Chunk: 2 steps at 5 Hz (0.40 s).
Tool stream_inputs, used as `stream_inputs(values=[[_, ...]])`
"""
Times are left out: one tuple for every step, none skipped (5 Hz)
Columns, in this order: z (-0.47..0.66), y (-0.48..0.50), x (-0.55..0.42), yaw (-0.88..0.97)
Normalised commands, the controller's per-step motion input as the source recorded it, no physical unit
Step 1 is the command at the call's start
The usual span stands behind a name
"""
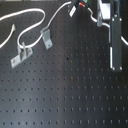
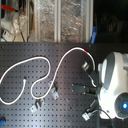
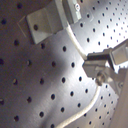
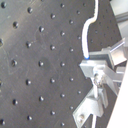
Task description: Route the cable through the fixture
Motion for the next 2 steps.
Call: stream_inputs(values=[[0.33,0.319,0.169,0.24],[0.12,0.101,0.106,0.1]])
